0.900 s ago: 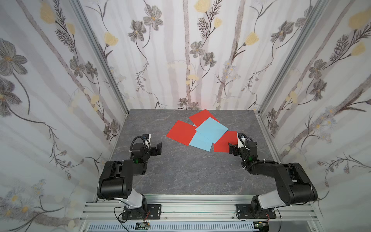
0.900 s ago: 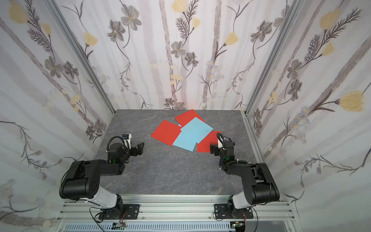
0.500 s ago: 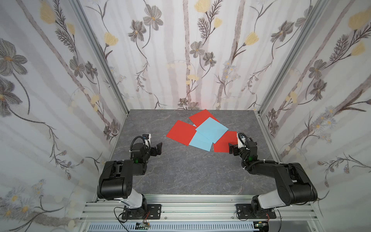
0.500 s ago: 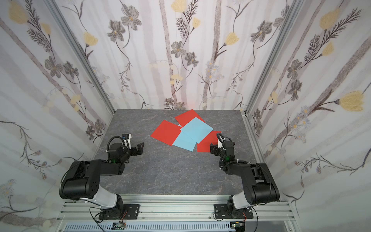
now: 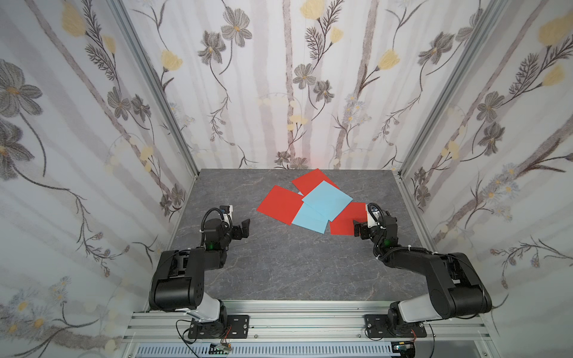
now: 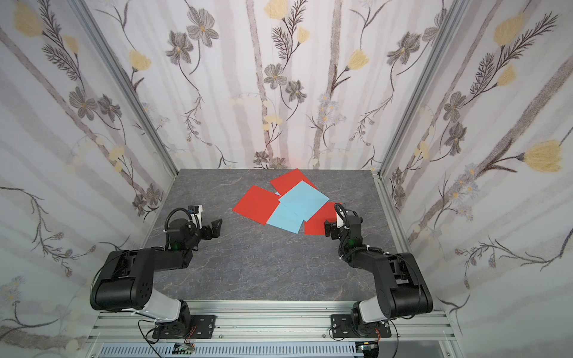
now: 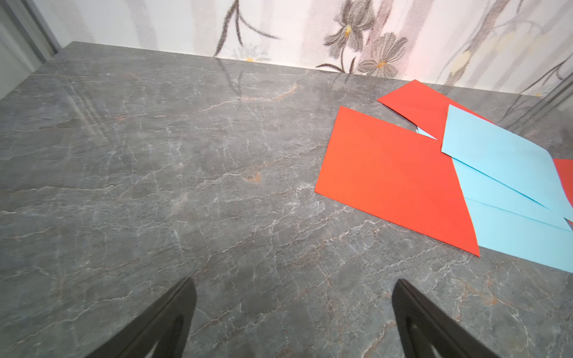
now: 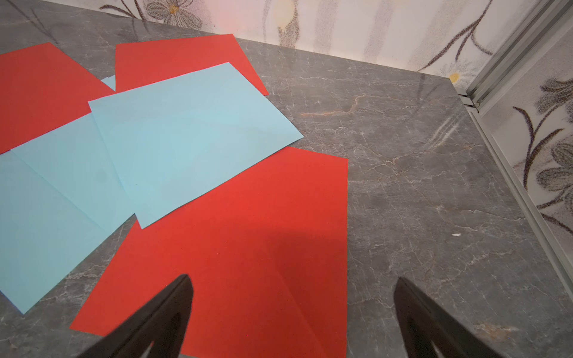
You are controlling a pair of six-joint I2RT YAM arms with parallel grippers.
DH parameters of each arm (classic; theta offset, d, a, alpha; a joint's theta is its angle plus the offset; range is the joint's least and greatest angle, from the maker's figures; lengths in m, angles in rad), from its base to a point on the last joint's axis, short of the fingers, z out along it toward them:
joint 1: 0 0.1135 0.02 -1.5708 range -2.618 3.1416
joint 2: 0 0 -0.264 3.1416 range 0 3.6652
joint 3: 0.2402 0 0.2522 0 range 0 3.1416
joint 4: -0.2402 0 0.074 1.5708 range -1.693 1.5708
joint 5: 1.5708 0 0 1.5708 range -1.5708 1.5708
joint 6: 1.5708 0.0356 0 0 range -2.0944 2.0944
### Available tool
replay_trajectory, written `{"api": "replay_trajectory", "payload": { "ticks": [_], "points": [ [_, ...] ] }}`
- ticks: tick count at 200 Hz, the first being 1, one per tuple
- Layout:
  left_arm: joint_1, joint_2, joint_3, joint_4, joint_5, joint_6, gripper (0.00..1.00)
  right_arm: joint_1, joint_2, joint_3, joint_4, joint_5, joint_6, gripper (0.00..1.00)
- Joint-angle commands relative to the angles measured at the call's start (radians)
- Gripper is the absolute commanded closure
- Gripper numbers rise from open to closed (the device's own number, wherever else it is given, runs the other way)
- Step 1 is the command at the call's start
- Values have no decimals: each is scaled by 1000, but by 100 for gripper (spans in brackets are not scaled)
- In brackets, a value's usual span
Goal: Sort the scattered colored papers by color
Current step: Pick up the colored paper from the center of the board.
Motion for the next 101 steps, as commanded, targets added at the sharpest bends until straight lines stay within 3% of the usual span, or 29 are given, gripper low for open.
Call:
{"api": "replay_trajectory", "payload": {
  "ticks": [1, 16, 32, 58, 75, 101],
  "points": [
    [-6, -60, 274, -509, -50, -27, 0, -1, -40, 157, -340, 78, 9, 0],
    [-12, -44, 473, -811, -84, -89, 0, 2, -49, 274, -556, 112, 21, 0],
    [-20, -30, 593, -974, -131, -155, 0, 8, -58, 407, -747, 85, 61, 0],
    [-23, -28, 615, -982, -92, -346, 0, 41, -28, 555, -830, -8, 172, 0],
    [-37, -14, 630, -995, -68, -512, 3, 76, 39, 643, -851, -133, 205, 0],
    [-81, -27, 586, -919, -15, -734, 7, 139, 138, 753, -894, -190, 247, 0]
  ]
}}
